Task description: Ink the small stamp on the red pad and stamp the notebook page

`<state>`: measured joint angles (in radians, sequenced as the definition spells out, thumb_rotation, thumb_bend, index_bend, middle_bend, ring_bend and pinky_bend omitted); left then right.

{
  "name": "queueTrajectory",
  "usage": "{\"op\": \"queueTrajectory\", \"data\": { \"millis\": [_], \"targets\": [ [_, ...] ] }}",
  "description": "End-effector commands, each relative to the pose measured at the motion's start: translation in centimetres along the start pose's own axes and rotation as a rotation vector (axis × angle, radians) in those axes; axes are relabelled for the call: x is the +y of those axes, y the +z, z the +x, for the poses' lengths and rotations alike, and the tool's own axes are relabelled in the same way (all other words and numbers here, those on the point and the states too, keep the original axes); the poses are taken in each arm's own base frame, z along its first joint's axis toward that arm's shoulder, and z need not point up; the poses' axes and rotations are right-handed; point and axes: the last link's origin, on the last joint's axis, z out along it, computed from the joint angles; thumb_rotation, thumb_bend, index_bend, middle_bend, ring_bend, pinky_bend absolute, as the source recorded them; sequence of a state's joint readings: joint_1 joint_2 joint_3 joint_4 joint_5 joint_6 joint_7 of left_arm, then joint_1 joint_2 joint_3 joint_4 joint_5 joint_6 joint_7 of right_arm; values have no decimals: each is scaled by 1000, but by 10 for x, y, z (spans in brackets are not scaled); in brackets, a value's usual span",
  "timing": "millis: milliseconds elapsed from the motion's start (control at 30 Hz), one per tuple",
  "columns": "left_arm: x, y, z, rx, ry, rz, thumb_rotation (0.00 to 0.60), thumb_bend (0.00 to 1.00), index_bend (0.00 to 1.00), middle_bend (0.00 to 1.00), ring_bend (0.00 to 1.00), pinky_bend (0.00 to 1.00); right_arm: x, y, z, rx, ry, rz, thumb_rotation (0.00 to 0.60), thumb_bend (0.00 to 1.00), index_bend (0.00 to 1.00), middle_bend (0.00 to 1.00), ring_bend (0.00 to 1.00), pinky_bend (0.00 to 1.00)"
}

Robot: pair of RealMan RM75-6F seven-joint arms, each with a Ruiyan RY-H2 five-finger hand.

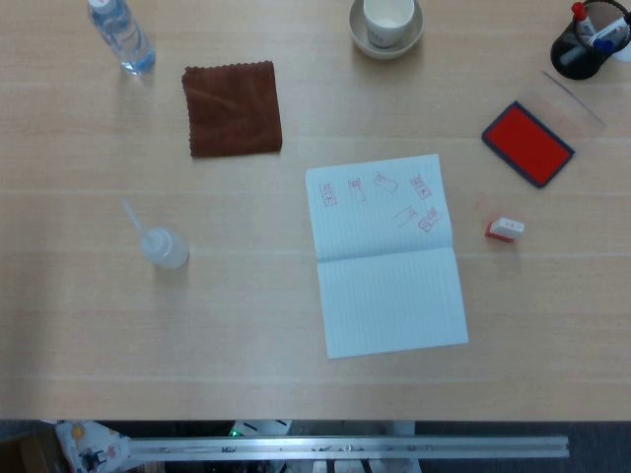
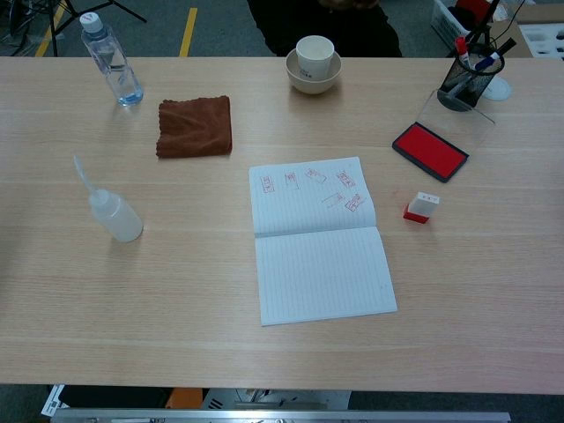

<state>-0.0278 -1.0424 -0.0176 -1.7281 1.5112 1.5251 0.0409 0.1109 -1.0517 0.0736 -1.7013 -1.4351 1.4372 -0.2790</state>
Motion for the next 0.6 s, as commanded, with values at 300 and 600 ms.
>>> {"op": "queueTrajectory", "data": {
  "millis": [300,600],
  "targets": [
    [-1,-2,1,0,-3,1,600,340,125,99,22,52,-8,2,-2,-27,14,21,600,261,507,396,220,200],
    [-5,-4,0,-5,-6,0,600,340,125,99,22,52,-36,12,-20,-117,-3,84,600,257,507,396,219,200]
  ]
}}
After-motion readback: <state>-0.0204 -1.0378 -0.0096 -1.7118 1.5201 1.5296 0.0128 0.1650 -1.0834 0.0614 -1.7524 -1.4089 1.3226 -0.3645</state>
